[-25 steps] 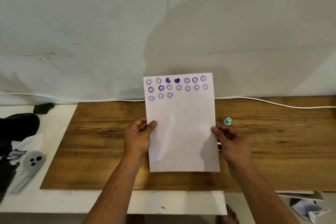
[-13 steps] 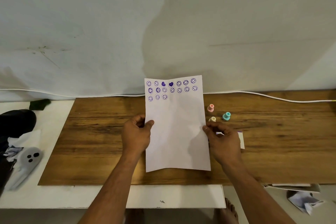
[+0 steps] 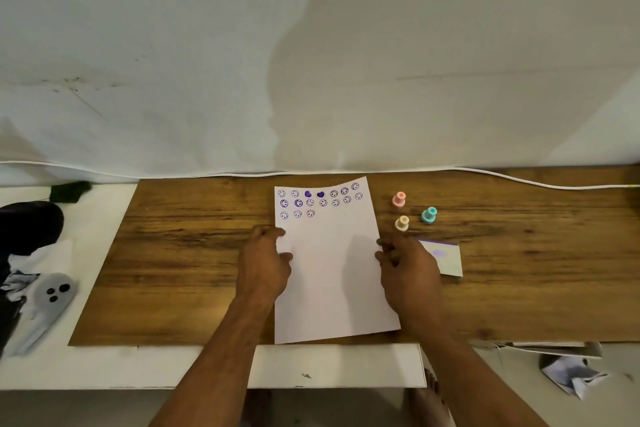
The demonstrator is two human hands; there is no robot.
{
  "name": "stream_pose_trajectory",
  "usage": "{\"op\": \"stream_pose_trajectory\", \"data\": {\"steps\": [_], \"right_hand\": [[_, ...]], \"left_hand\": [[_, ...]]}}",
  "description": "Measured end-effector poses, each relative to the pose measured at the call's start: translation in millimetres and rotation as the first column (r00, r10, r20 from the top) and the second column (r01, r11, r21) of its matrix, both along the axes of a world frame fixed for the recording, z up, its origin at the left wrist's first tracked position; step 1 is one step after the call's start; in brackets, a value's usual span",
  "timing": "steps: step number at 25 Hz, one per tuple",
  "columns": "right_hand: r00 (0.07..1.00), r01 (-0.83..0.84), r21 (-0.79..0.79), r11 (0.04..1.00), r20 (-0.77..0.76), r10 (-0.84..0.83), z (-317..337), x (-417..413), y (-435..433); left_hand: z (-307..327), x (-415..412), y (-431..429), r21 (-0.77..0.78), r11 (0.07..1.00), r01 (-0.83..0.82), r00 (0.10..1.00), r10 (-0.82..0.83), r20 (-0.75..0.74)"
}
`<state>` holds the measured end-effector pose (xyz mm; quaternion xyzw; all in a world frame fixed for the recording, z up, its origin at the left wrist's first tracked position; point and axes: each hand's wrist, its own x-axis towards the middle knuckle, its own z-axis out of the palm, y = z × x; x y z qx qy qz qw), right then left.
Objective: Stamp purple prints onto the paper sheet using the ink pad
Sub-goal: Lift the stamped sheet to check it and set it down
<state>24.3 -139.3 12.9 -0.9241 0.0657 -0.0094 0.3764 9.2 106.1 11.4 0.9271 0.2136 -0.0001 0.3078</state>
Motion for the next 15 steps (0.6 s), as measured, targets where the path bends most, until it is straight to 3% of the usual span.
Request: {"op": "stream_pose_trajectory", "data": {"steps": [5, 9, 15], "right_hand": [[0.956, -0.286, -0.258, 0.923, -0.013, 0.293, -9.2, -11.0, 3.8], [0.93, -0.328, -0.447, 0.833, 0.003, 0.368, -12.3, -18.9, 7.2], [0.933, -0.351, -0.404, 0.845, -0.071, 0.354, -17.1, -21.1, 6.0]], "left_hand": [[-2.4, -2.9, -5.3, 0.09, 0.994, 0.055, 0.996, -0.048, -0.069], [-4.6, -3.0, -5.9, 0.128, 0.989, 0.07, 0.994, -0.058, -0.092], [-5.6, -11.0, -12.4, 0.19, 0.974, 0.121, 0.987, -0.099, -0.124]]}}
